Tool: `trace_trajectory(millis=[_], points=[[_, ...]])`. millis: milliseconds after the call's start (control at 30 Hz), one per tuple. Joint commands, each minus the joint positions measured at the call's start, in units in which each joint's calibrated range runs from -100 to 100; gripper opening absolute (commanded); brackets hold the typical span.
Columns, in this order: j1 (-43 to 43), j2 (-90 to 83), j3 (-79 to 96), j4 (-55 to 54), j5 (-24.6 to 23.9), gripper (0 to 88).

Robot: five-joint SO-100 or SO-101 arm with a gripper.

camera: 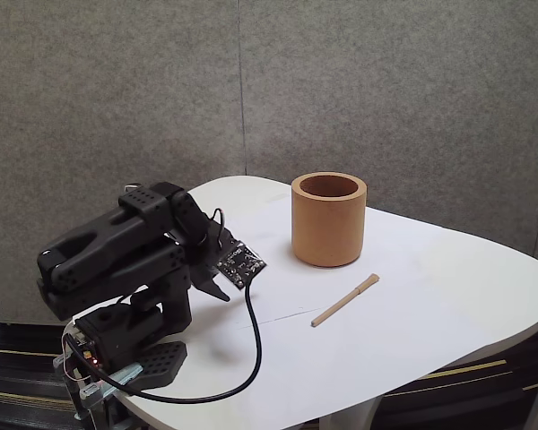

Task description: Grab the pen and put it in the pen holder.

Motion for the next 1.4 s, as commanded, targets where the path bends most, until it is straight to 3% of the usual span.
trace_trajectory(millis=[0,400,800,1033,1367], points=[[-0.11,-0.14,-0.18,-0.17,-0.10,33.8],[1.50,4.99,-24.91,-0.51,-0.10,33.8],[10.00,44.68,-69.58,0.42,0.11,33.8],[17.83,57.53,-78.88,0.34,-0.31,33.8],[22.07,68.51,-78.88,0.34,-16.74,33.7]])
